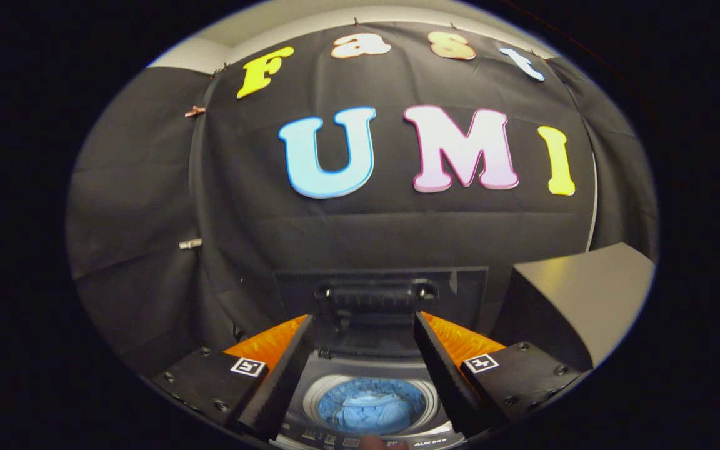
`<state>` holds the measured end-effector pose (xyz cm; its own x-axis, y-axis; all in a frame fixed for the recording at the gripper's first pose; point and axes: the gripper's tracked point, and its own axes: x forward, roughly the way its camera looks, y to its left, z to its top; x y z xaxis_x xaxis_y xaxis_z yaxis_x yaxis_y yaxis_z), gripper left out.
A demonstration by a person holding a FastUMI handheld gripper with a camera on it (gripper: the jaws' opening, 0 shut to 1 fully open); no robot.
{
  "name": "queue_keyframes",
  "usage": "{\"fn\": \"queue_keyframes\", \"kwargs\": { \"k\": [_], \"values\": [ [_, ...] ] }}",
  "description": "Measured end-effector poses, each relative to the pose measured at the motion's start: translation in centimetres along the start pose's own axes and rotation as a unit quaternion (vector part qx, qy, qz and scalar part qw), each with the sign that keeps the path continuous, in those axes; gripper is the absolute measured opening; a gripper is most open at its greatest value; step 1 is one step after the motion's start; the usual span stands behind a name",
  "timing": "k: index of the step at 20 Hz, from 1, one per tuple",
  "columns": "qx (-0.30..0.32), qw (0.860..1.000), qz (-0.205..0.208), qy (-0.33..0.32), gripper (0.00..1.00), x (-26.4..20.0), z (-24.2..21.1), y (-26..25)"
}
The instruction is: Put the clothes into the washing machine and then close the washing machine lid.
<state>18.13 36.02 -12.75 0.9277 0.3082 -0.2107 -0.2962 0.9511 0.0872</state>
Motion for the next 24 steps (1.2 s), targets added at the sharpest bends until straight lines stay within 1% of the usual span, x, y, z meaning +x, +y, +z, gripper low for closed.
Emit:
{"fn": "queue_keyframes", "kwargs": {
  "k": [2,5,7,10,14,16,18,20,21,22,24],
  "values": [
    [0.0,1.0,0.003,-0.028,0.98,0.3,2.8,0.3],
    [0.007,0.997,-0.002,-0.071,0.98,1.8,7.2,0.1],
    [0.002,0.996,-0.015,-0.087,0.98,2.9,9.3,-0.5],
    [0.011,0.995,-0.025,-0.101,0.98,4.7,12.1,-1.0],
    [0.001,0.994,-0.037,-0.098,0.98,7.9,13.8,-1.7],
    [0.008,0.996,-0.034,-0.088,0.98,9.3,13.9,-1.6],
    [0.021,0.998,-0.02,-0.056,0.98,11.6,12.9,-1.2],
    [0.021,0.999,-0.013,-0.024,0.98,13.5,11.6,-1.3],
    [0.013,1.0,-0.016,-0.017,0.99,14.5,11.2,-1.3],
    [0.004,1.0,-0.02,-0.006,0.98,15.5,10.3,-1.5],
    [-0.007,0.999,-0.024,0.035,0.98,17.5,7.0,-1.5]
  ]
}}
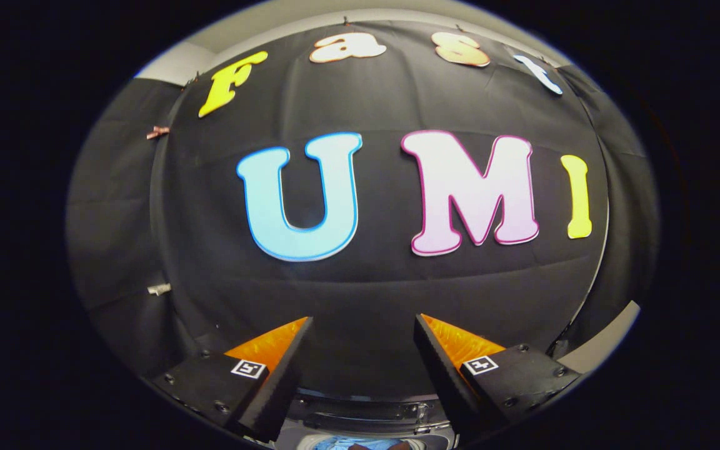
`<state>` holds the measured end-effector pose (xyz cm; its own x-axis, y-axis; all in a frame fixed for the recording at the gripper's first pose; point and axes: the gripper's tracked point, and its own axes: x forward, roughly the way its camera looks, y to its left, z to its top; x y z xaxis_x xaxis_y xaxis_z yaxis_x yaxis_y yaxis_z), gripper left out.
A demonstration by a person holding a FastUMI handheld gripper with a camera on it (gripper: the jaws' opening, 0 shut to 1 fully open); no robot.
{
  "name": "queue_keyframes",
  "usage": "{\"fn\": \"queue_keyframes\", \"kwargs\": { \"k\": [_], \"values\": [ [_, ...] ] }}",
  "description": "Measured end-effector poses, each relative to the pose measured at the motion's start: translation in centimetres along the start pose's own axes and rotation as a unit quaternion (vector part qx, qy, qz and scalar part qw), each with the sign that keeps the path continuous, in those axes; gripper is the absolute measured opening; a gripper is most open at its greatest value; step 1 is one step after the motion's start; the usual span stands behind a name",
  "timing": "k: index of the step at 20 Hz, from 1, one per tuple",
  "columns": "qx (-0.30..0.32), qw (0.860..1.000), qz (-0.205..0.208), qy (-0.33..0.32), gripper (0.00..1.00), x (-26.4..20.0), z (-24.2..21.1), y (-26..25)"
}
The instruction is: Put the clothes into the washing machine and then close the washing machine lid.
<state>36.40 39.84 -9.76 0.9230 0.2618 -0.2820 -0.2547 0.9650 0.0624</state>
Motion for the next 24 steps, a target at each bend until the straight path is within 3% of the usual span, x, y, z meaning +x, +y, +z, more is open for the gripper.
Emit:
{"fn": "queue_keyframes", "kwargs": {
  "k": [5,11,14,24],
  "values": [
    [-0.03,0.997,0.004,0.068,0.99,3.8,-6.3,1.1],
    [-0.039,0.99,0.011,0.136,0.99,4.7,-11.6,1.8],
    [0.011,0.992,0.01,0.126,0.98,4.9,-11.7,1.8],
    [-0.005,0.995,0.032,0.091,1.0,2.1,-12.2,2.0]
  ]
}}
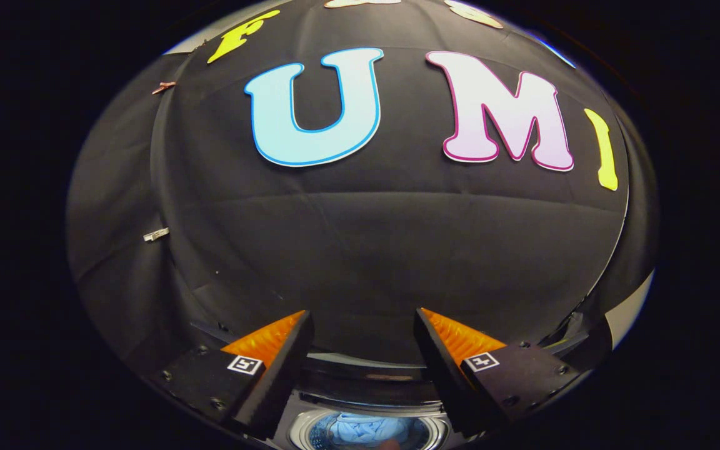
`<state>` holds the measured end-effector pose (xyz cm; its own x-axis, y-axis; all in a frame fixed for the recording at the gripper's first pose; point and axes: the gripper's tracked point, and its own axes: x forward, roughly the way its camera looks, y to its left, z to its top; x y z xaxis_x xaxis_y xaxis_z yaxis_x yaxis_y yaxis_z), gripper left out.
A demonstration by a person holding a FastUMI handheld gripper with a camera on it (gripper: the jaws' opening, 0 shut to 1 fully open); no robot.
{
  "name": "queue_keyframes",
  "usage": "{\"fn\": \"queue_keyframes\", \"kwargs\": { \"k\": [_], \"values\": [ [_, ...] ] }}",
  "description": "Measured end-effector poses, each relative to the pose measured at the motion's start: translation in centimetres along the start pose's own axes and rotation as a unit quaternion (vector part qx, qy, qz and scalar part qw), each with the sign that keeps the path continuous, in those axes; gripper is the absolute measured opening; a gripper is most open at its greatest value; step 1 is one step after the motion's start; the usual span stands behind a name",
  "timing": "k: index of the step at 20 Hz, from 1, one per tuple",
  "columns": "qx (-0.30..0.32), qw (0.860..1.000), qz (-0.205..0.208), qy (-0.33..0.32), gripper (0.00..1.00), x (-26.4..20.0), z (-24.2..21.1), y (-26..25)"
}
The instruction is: Put the clothes into the washing machine and then close the washing machine lid.
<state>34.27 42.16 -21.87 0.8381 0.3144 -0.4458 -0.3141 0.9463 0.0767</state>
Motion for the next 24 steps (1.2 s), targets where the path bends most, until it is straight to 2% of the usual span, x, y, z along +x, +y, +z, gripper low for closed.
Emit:
{"fn": "queue_keyframes", "kwargs": {
  "k": [24],
  "values": [
    [-0.012,0.999,-0.011,-0.03,1.0,-6.5,-3.6,1.2]
  ]
}}
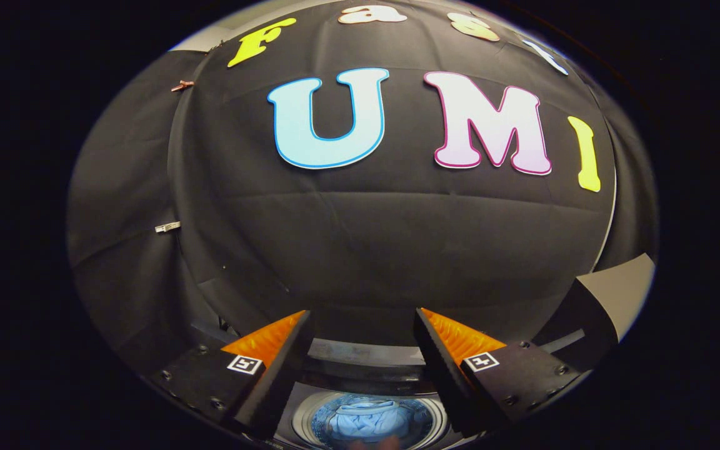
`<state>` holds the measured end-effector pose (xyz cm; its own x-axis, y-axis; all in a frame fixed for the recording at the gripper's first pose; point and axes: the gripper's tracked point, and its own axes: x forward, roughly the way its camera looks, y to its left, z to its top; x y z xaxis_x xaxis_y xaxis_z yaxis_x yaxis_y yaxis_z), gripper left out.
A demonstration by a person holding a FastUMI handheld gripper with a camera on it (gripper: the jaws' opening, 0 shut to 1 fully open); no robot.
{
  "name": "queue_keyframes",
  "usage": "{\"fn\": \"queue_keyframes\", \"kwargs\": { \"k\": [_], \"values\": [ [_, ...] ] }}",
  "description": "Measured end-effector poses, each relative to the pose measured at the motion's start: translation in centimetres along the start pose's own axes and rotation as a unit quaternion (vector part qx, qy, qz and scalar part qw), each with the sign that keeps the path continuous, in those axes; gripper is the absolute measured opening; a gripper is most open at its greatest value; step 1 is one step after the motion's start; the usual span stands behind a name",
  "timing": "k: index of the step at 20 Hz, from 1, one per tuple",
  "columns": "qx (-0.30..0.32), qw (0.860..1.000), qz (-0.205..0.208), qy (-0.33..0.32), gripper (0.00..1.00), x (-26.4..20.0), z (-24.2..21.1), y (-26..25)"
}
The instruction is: Put the clothes into the washing machine and then close the washing machine lid.
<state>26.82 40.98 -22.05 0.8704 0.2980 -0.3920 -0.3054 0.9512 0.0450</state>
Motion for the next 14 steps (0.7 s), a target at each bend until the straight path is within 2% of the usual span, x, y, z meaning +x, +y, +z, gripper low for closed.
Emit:
{"fn": "queue_keyframes", "kwargs": {
  "k": [4,9,12,14],
  "values": [
    [-0.002,1.0,-0.002,0.0,1.0,-0.8,-1.1,0.1],
    [0.005,1.0,0.016,0.0,1.0,-3.2,-3.4,0.5],
    [-0.024,0.998,0.002,0.05,1.0,-2.8,-7.0,-0.3],
    [-0.025,0.995,0.009,0.092,1.0,-2.9,-10.2,-0.1]
  ]
}}
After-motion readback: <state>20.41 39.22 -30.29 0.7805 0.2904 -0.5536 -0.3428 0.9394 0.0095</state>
